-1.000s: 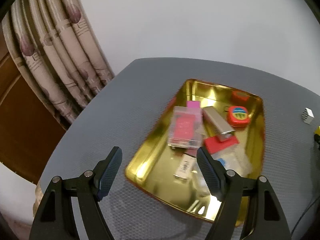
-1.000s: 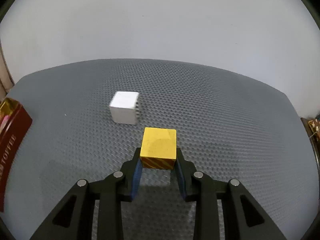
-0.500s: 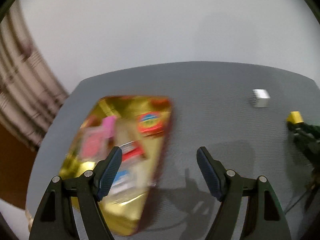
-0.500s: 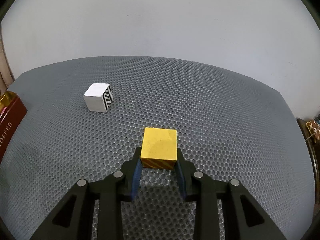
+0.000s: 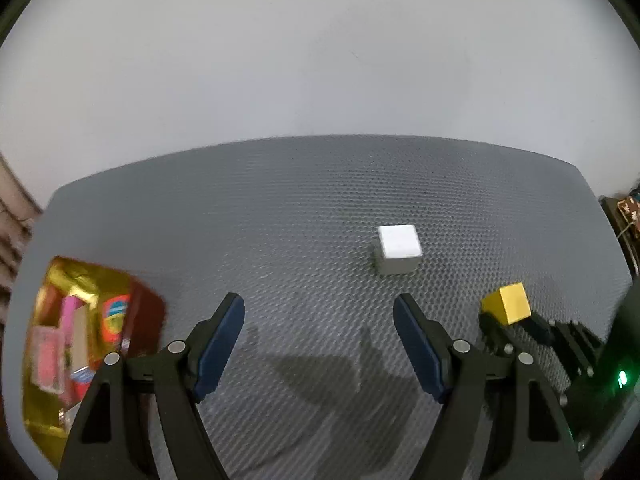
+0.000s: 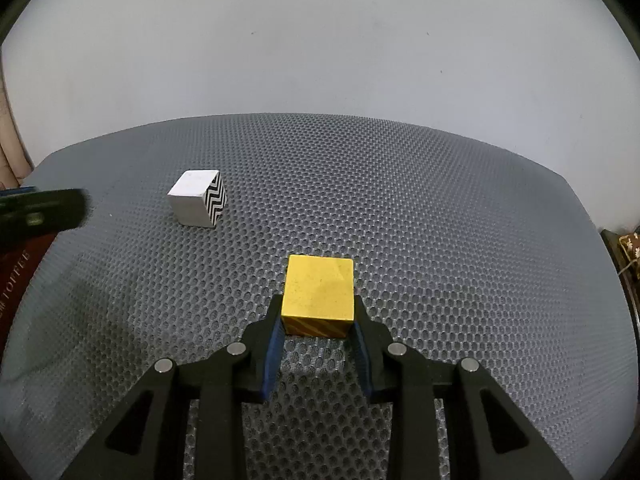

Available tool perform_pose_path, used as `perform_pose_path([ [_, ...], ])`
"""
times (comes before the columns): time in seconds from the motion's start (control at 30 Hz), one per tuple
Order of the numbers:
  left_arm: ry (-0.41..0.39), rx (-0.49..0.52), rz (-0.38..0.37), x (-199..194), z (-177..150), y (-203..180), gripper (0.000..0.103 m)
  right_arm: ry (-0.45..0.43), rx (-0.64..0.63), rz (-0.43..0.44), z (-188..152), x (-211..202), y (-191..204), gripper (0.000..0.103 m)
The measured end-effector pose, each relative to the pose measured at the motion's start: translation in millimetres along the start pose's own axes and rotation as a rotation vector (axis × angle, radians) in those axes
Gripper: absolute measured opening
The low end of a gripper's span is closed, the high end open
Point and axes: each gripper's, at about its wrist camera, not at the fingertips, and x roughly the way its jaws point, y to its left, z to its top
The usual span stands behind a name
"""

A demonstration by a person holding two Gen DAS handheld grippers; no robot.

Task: Organize rigid objects
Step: 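Grasp the white cube with the left gripper while the right gripper holds the yellow block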

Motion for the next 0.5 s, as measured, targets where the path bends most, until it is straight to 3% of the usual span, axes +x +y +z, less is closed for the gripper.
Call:
perform_pose_path([
  [0.3, 0.010, -0.024, -0.061, 27.9, 13.1, -9.6, 0.074, -0.011, 0.051, -0.022, 0.1, -4.3, -12.4, 0.030],
  [0.43, 0.017, 0.002, -0.082, 33.2, 14.7, -22.3, 0.074, -0.013, 0.028, -0.084, -0.3, -6.0, -22.6, 0.030],
  [0.5, 0.020, 0.015, -0.077, 36.8, 15.3, -28.8, 0.074, -0.001, 0.046, -0.074, -1.4, -3.3, -28.1, 0.030],
])
